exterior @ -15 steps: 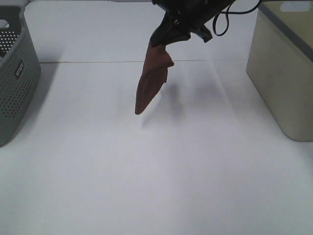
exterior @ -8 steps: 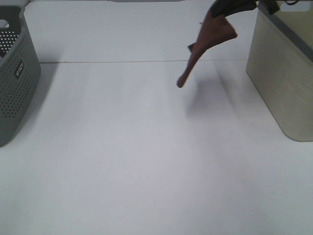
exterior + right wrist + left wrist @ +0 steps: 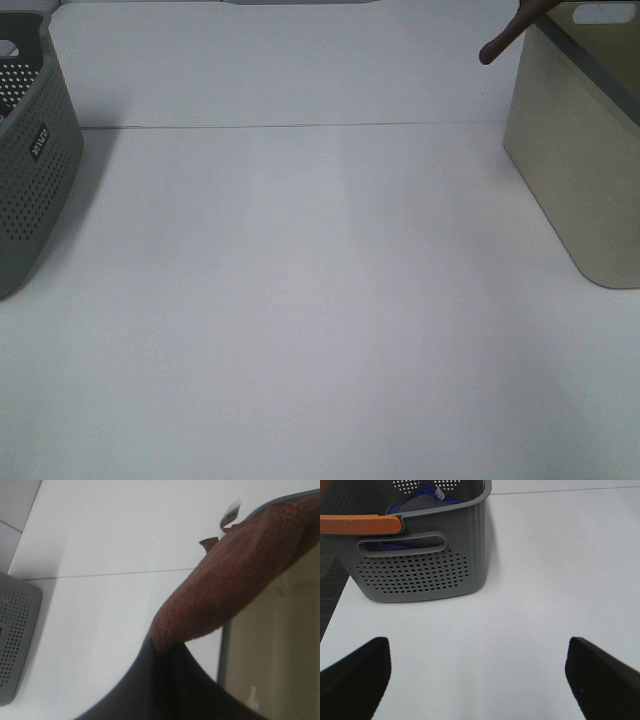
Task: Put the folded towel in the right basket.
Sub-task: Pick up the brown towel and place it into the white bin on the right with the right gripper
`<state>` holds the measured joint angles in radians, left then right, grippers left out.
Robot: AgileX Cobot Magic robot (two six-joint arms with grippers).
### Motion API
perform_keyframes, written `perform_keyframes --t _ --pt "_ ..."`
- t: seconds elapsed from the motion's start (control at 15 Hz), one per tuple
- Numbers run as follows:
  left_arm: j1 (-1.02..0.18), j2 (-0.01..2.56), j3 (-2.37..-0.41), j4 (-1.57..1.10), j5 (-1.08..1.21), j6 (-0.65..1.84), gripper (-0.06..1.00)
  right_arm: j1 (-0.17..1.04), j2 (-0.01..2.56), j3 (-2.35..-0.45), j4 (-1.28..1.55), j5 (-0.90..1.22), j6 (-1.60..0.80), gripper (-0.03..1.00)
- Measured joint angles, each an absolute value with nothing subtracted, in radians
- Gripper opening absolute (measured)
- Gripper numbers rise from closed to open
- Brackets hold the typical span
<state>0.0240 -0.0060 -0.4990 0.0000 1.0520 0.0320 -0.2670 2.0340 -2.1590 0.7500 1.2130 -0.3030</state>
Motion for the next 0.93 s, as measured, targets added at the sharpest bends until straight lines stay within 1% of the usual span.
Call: perform_keyframes --t 0.2,0.4,0.6,0.93 --pt "0.024 -0.006 -0.499 0.0 1.052 0.032 0.88 -0.375 2.034 -2.159 0.75 1.213 -0.305 0.04" --pt "0.024 -0.006 -0.499 0.0 1.052 0.032 0.88 -0.436 2.052 -2.16 0.752 1.213 -0.305 0.04" --pt "0.024 -0.006 -0.499 0.0 1.052 0.032 0.88 -0.44 2.123 -2.162 0.812 1.216 -0.305 0.04" --pt "0.024 -0.006 -0.499 0.0 1.052 0.032 0.88 -0.439 2.127 -2.162 0.808 1.216 -0.303 0.04"
